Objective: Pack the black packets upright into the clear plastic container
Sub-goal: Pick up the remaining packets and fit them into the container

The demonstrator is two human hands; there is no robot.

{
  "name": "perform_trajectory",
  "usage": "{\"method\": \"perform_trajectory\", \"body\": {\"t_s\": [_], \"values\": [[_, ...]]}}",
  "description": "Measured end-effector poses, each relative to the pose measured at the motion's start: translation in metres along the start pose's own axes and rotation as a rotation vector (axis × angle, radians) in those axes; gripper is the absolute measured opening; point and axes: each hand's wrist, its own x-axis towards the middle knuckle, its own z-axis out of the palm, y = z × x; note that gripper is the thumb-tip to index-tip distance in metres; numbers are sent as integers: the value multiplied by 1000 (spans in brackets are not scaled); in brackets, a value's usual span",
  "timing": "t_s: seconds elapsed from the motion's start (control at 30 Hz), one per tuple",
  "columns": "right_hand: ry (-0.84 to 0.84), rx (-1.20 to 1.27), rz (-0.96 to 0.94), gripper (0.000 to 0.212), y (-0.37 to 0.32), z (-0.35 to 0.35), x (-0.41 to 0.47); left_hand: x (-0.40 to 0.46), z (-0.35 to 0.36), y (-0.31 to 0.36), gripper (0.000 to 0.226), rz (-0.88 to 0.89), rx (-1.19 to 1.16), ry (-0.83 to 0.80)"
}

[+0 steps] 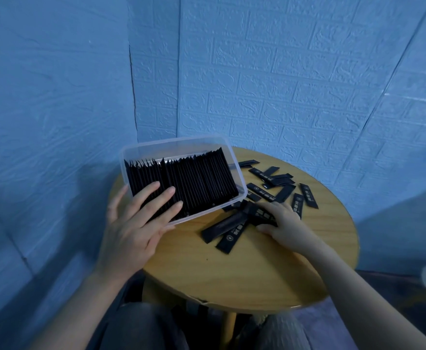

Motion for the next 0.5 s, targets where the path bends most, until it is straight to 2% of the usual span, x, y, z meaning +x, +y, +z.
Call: {"method": "perform_trajectory", "body": {"t_s": [0.13, 0.33, 0.43, 0.5], "values": [[77, -112, 14, 53, 6, 3, -2, 0, 0, 1, 42, -2, 0, -5], [168, -42, 92, 36, 11, 5, -2, -1, -1, 0, 42, -6, 8, -18], [359, 178, 102, 17, 7, 0, -7, 0, -2, 1, 42, -7, 22, -21], [474, 470, 81, 9, -5, -10, -13, 1, -3, 1, 43, -6, 23, -18]]}}
